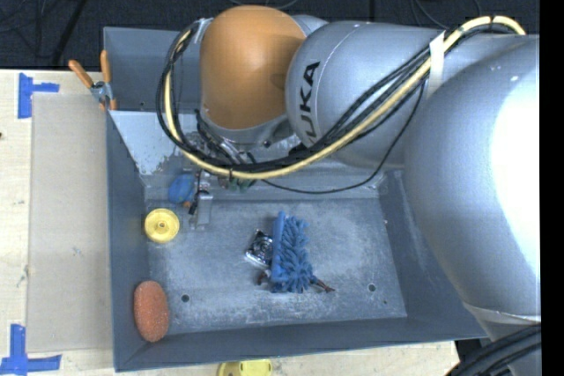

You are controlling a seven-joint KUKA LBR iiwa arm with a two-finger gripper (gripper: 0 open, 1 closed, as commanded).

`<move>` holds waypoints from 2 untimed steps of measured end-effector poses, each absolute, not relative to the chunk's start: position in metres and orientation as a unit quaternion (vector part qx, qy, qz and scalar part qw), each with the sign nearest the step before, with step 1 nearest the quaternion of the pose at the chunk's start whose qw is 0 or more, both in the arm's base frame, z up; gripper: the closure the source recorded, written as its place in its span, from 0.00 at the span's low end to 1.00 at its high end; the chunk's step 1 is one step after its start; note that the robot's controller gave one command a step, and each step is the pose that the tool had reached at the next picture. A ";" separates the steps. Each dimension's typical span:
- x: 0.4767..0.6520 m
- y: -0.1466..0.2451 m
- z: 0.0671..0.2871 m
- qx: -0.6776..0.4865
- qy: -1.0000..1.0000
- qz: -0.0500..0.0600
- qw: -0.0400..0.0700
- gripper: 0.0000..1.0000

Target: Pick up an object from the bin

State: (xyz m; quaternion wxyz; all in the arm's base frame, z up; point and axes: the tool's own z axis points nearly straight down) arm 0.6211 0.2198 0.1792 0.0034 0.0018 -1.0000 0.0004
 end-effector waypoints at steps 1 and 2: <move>0.623 0.219 0.185 0.000 -1.000 0.000 0.000 0.00; 0.620 0.215 0.131 0.055 -0.998 0.000 -0.002 0.00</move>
Offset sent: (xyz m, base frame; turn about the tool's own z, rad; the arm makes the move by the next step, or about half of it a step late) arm -0.0042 -0.0096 -0.0931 -0.1910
